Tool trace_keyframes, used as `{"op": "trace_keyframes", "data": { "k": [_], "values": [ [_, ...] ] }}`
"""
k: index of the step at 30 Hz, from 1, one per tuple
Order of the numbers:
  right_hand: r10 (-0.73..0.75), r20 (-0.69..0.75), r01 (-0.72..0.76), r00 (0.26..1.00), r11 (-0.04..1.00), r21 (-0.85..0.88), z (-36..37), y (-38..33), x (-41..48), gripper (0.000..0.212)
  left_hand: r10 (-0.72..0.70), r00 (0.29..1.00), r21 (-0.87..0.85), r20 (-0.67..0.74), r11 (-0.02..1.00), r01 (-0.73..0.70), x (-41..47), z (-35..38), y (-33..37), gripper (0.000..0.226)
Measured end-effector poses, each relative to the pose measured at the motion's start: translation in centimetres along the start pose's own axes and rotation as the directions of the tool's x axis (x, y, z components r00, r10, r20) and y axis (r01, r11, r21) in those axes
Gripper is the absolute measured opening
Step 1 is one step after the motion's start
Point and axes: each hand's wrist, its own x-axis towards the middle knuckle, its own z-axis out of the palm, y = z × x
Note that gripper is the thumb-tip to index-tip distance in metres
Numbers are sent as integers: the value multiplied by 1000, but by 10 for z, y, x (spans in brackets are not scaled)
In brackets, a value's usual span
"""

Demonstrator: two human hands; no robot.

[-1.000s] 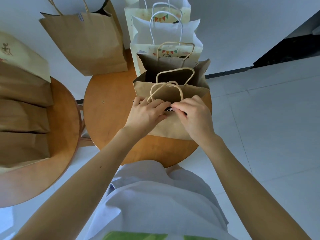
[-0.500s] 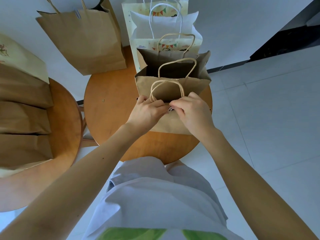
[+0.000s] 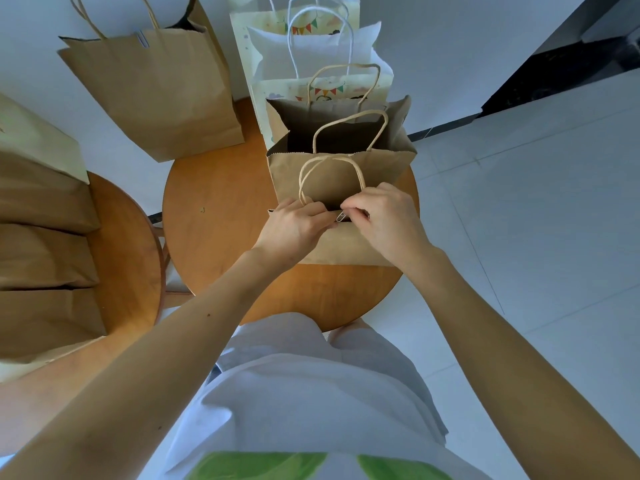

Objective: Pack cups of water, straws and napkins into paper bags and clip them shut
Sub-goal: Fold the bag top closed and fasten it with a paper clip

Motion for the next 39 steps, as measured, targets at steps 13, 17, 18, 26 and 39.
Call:
{"op": "trace_keyframes", "data": {
  "k": [13, 17, 18, 26, 39],
  "values": [
    [-103, -59, 99, 993, 993, -65, 7, 2, 3, 10, 56, 998, -25, -1, 998, -57, 8, 1, -4, 23],
    [-106, 44, 106, 993, 994, -12, 3, 5, 8, 15, 47, 999, -26, 9, 999, -46, 7, 1, -6, 24],
    [-109, 58, 109, 992, 994, -2, 2, 6, 9, 15, 39, 999, -29, 5, 999, -39, 6, 1, -6, 24],
    [107, -63, -96, 992, 983, 154, 1, 3, -2, 15, 28, 998, -2, -56, 1000, -28, 5, -2, -3, 11],
    [95, -53, -87, 994, 985, 151, 9, 8, -4, 14, 114, 992, 239, -61, 966, -96, 4, 3, -14, 19]
  ]
}}
